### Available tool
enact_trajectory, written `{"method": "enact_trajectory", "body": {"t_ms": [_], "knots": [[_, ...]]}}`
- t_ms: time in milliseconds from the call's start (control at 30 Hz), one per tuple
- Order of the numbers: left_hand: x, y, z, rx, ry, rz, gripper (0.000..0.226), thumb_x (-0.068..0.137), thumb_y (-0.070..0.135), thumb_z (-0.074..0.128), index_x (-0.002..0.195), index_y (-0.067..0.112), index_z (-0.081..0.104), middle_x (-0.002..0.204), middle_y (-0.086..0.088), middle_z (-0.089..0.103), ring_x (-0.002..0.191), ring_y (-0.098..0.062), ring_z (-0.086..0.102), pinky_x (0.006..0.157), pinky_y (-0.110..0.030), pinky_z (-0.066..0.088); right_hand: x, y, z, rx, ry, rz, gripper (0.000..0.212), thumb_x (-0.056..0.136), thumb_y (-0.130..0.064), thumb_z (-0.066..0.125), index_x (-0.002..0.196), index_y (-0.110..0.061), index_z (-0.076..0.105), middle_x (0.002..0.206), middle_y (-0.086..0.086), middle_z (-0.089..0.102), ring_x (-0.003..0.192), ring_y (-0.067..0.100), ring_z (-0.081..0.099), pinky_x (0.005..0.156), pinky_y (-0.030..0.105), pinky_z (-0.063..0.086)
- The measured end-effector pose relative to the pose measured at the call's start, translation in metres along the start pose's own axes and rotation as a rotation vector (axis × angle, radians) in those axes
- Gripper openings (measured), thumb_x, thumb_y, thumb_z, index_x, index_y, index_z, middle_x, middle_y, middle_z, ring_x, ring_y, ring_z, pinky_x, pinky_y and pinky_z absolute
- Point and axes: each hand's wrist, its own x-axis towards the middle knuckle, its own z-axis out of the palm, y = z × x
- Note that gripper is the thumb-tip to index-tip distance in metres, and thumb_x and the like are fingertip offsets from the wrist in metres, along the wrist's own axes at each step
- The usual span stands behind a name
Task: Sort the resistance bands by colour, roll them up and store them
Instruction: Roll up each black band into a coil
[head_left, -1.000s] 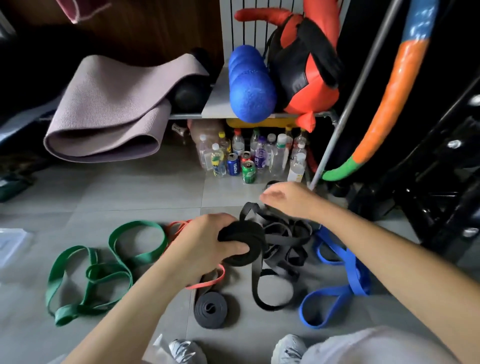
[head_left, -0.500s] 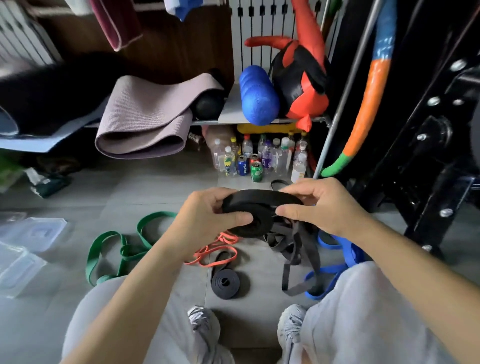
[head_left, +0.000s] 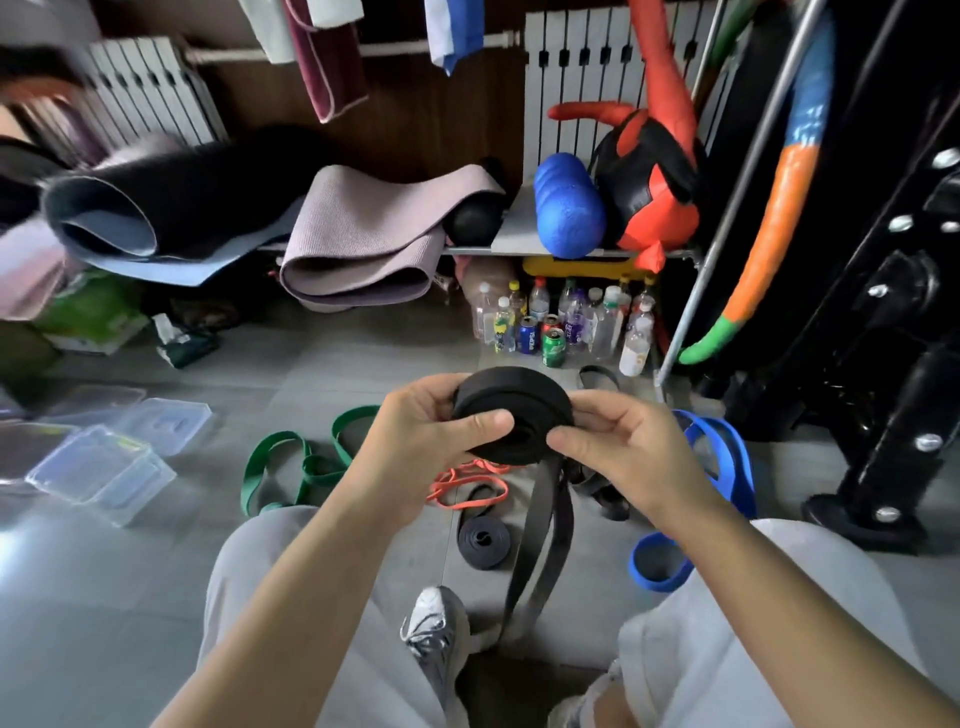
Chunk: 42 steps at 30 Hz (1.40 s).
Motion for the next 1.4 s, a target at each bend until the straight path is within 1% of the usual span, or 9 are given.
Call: {"method": "enact_trajectory", "body": {"t_ms": [433, 500, 667, 733, 900, 1100, 1233, 1300, 1400], "knots": [[-0.015, -0.026, -0.001, 0.020, -0.013, -0.066, 0.031, 0.079, 0.014, 0.065, 0.107, 0.000, 0.061, 0.092, -0.014, 0.072, 0.083, -0.028, 0.070, 0.069, -0.037, 0.059, -0.027, 0.019, -0.003, 0.089, 0.059, 0.108, 0.027, 0.076, 0.011, 0.065, 0.084, -0.014, 0.066, 0.068, -0.013, 0.071, 0.062, -0.004, 0.065, 0.052, 0.005, 0.043], [-0.014, -0.024, -0.001, 0.175, -0.043, -0.065, 0.030, 0.082, 0.015, 0.065, 0.109, 0.002, 0.061, 0.097, -0.017, 0.070, 0.087, -0.027, 0.069, 0.075, -0.037, 0.058, -0.027, 0.021, -0.008, 0.046, 0.047, 0.096, 0.029, 0.074, 0.011, 0.067, 0.085, -0.016, 0.067, 0.073, -0.012, 0.073, 0.070, 0.000, 0.068, 0.060, 0.008, 0.048], [-0.001, -0.023, 0.004, 0.890, -0.209, 0.079, 0.034, 0.075, 0.025, 0.075, 0.107, 0.025, 0.065, 0.094, 0.009, 0.068, 0.088, -0.005, 0.064, 0.079, -0.031, 0.054, -0.030, 0.025, -0.010, -0.149, -0.067, 0.099, 0.035, 0.072, 0.004, 0.074, 0.093, -0.023, 0.068, 0.088, -0.009, 0.073, 0.085, 0.008, 0.070, 0.074, 0.018, 0.054], [0.003, -0.025, 0.009, 0.923, -0.224, 0.102, 0.023, 0.075, 0.024, 0.075, 0.097, 0.025, 0.070, 0.084, 0.005, 0.068, 0.079, -0.011, 0.064, 0.076, -0.040, 0.053, -0.030, 0.026, -0.011, -0.147, -0.035, 0.086, 0.036, 0.071, 0.003, 0.075, 0.094, -0.024, 0.068, 0.090, -0.007, 0.073, 0.086, 0.009, 0.070, 0.076, 0.019, 0.054], [0.004, -0.028, 0.001, 0.461, -0.154, 0.025, 0.030, 0.064, 0.015, 0.072, 0.083, 0.039, 0.072, 0.083, -0.003, 0.072, 0.077, -0.020, 0.068, 0.079, -0.043, 0.055, -0.032, 0.029, -0.019, -0.192, -0.020, 0.109, 0.034, 0.069, -0.008, 0.077, 0.093, -0.029, 0.067, 0.089, -0.012, 0.074, 0.086, 0.008, 0.070, 0.080, 0.020, 0.053], [0.000, -0.051, -0.003, -0.015, -0.067, -0.054, 0.040, 0.059, 0.025, 0.084, 0.096, 0.017, 0.073, 0.096, -0.013, 0.070, 0.091, -0.030, 0.065, 0.086, -0.059, 0.048, -0.028, 0.032, -0.012, -0.066, -0.011, 0.099, 0.037, 0.070, 0.004, 0.072, 0.093, -0.025, 0.066, 0.085, -0.016, 0.073, 0.087, 0.003, 0.069, 0.082, 0.018, 0.052], [-0.003, -0.069, 0.004, -0.312, -0.079, -0.125, 0.040, 0.069, 0.021, 0.081, 0.104, 0.007, 0.067, 0.102, -0.014, 0.070, 0.094, -0.026, 0.067, 0.083, -0.043, 0.056, -0.029, 0.041, -0.003, 0.040, 0.077, 0.071, 0.033, 0.075, 0.010, 0.065, 0.093, -0.017, 0.066, 0.083, -0.014, 0.073, 0.085, 0.002, 0.068, 0.077, 0.015, 0.052], [-0.002, -0.069, 0.005, -0.144, -0.044, -0.122, 0.033, 0.076, 0.015, 0.073, 0.108, 0.011, 0.063, 0.099, -0.006, 0.071, 0.094, -0.021, 0.067, 0.083, -0.038, 0.056, -0.030, 0.047, -0.006, -0.003, 0.092, 0.091, 0.032, 0.074, 0.010, 0.067, 0.090, -0.018, 0.067, 0.081, -0.013, 0.073, 0.082, 0.004, 0.069, 0.078, 0.016, 0.052], [0.001, -0.058, 0.000, 0.539, -0.047, 0.110, 0.046, 0.071, 0.025, 0.076, 0.113, 0.026, 0.059, 0.107, 0.010, 0.065, 0.103, -0.010, 0.062, 0.090, -0.035, 0.052, -0.032, 0.052, -0.010, -0.080, 0.060, 0.156, 0.032, 0.072, 0.006, 0.072, 0.088, -0.022, 0.067, 0.078, -0.011, 0.074, 0.077, 0.007, 0.069, 0.076, 0.021, 0.054]]}}
